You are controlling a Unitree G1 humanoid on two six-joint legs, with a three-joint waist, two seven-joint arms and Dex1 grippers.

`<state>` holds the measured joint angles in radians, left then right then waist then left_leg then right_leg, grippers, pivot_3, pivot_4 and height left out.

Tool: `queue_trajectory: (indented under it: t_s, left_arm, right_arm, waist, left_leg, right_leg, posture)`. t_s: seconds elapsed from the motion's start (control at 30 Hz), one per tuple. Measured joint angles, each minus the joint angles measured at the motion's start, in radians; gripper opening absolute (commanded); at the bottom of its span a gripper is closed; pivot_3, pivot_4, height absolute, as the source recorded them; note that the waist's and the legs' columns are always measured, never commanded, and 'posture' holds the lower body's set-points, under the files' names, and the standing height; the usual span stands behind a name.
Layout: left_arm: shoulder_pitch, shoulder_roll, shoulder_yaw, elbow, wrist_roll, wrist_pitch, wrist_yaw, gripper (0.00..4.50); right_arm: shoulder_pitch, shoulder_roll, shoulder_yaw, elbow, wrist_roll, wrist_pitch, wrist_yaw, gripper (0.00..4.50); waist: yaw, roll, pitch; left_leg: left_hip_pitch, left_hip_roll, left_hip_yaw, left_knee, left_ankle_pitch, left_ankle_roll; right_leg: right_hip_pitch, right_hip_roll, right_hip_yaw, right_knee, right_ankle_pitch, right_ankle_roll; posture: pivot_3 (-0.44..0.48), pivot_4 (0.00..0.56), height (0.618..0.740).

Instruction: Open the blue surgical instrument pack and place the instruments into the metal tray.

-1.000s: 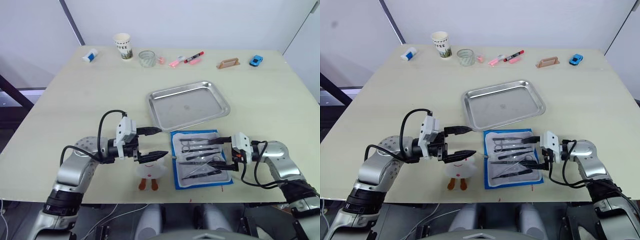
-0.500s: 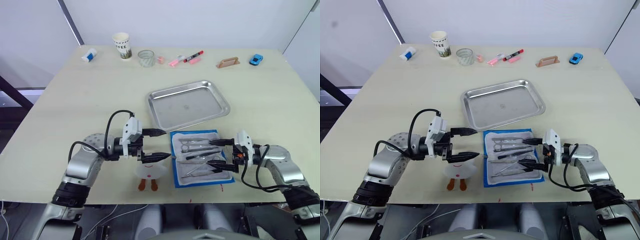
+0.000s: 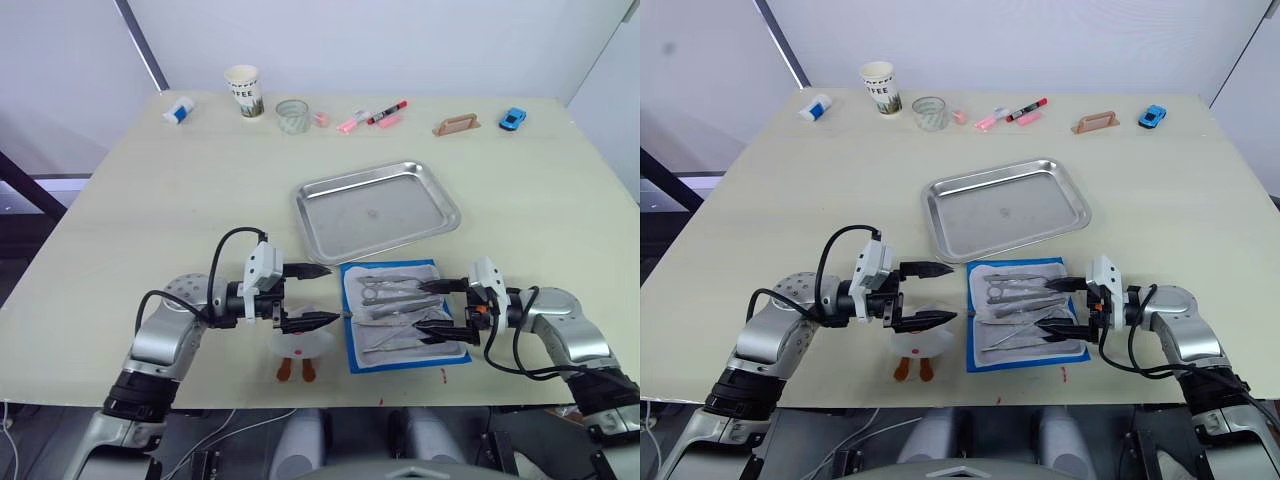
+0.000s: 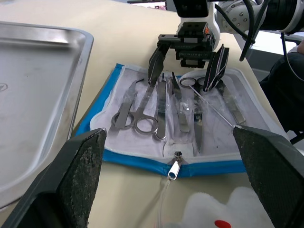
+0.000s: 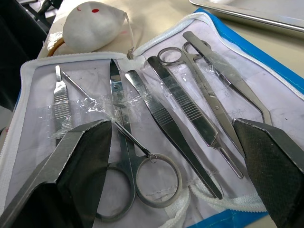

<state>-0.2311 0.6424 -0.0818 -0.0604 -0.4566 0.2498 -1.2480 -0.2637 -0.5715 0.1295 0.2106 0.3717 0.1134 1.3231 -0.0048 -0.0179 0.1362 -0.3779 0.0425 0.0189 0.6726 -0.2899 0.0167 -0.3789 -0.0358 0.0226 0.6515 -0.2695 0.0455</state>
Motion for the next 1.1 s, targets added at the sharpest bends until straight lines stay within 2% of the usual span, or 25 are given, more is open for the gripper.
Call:
queue_trajectory:
  t_s: [0.17,0.6,0.87,1.1]
  left_arm:
    - [-0.001,0.000,0.000,0.000,0.000,-0.003,-0.002,4.50]
    - [-0.027,0.001,0.000,0.033,0.002,-0.016,-0.034,4.50]
    - [-0.086,-0.004,-0.011,0.082,0.022,-0.012,-0.051,4.50]
    - [-0.178,-0.065,-0.086,0.201,0.075,-0.067,-0.104,4.50]
  right_arm:
    - [0.012,-0.014,0.006,-0.006,-0.041,-0.081,0.010,4.43]
    - [0.008,-0.026,-0.010,0.035,-0.038,-0.126,0.048,4.43]
    - [-0.022,-0.007,-0.010,0.112,-0.051,-0.191,0.066,4.43]
    - [-0.055,0.039,-0.021,0.226,-0.028,-0.275,0.143,4.43]
  waist:
    - [0.000,0.002,0.001]
    - [0.003,0.002,0.001]
    - [0.000,0.002,0.001]
    - [-0.003,0.002,0.001]
  left_leg:
    - [0.000,0.000,0.000,0.000,0.000,0.000]
    - [-0.001,-0.001,0.000,0.000,0.000,0.000]
    - [0.000,-0.001,0.000,0.000,0.000,0.000]
    - [0.000,-0.001,0.000,0.000,0.000,0.000]
  right_leg:
    - [0.000,0.000,0.000,-0.001,0.000,0.000]
    - [0.000,-0.001,0.000,-0.001,0.000,0.000]
    - [0.000,0.000,0.000,-0.001,0.000,0.000]
    - [0.000,0.000,0.000,-0.001,0.000,0.000]
  posture:
    - [0.000,0.150,0.740]
    - [0.000,0.150,0.740]
    - [0.000,0.150,0.740]
    - [0.000,0.150,0.740]
